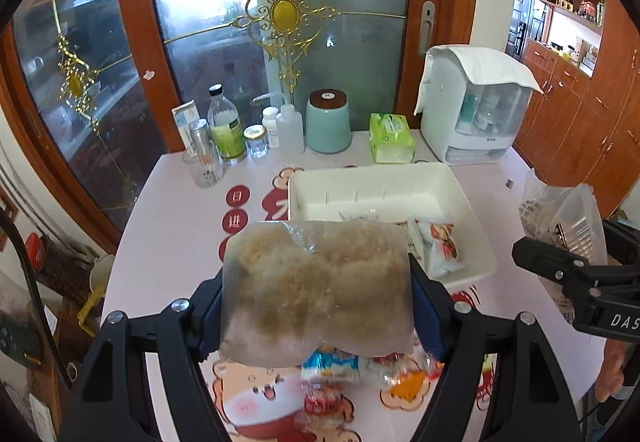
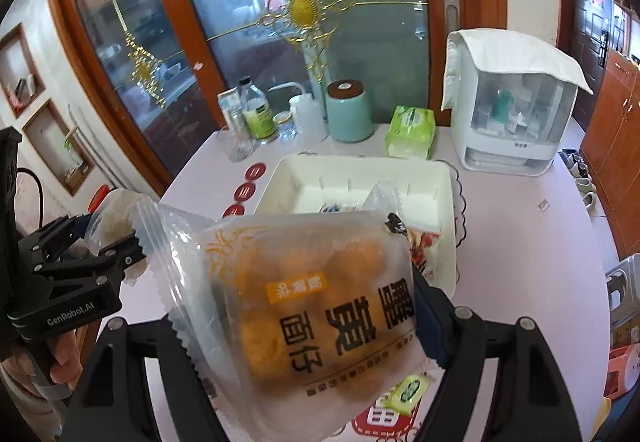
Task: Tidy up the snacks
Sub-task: 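Carry both held bags up toward the white tray, then open both grippers to drop the bags into the white tray, then withdraw both open grippers from the tray back to the snack pile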
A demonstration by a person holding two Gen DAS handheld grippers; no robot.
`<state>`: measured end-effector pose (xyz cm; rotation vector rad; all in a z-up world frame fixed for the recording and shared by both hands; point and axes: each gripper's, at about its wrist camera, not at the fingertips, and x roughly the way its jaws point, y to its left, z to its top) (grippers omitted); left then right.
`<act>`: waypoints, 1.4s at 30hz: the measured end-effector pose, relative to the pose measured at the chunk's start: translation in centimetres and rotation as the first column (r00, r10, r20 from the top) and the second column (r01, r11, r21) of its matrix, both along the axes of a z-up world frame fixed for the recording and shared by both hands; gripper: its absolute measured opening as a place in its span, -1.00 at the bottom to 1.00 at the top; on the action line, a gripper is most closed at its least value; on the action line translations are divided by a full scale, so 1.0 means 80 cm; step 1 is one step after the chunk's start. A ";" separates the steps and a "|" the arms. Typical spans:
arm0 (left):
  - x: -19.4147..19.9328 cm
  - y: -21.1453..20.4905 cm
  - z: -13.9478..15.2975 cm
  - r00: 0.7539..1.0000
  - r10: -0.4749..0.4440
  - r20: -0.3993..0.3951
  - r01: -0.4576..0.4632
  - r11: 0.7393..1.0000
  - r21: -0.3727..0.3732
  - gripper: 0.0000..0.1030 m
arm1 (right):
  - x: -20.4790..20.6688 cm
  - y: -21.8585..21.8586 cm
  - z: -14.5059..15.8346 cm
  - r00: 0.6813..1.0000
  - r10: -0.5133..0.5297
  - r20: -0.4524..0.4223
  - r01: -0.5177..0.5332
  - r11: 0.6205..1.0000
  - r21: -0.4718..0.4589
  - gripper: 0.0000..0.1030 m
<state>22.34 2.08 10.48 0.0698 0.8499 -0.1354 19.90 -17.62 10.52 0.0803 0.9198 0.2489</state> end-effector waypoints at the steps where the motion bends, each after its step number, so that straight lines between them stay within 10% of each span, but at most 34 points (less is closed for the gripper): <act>1: 0.010 -0.002 0.000 1.000 -0.002 0.004 0.002 1.000 0.010 0.45 | 0.008 -0.001 0.002 1.000 -0.006 -0.001 0.006 1.000 0.001 0.51; 25: 0.212 -0.043 -0.145 0.984 0.005 -0.181 -0.011 0.999 -0.031 0.57 | 0.203 -0.038 -0.121 0.942 -0.227 -0.249 0.248 0.967 0.057 0.56; 42: 0.229 -0.057 -0.167 0.975 -0.037 -0.218 0.024 0.998 -0.060 0.80 | 0.234 -0.030 -0.126 0.954 -0.237 -0.182 0.254 0.964 0.074 0.83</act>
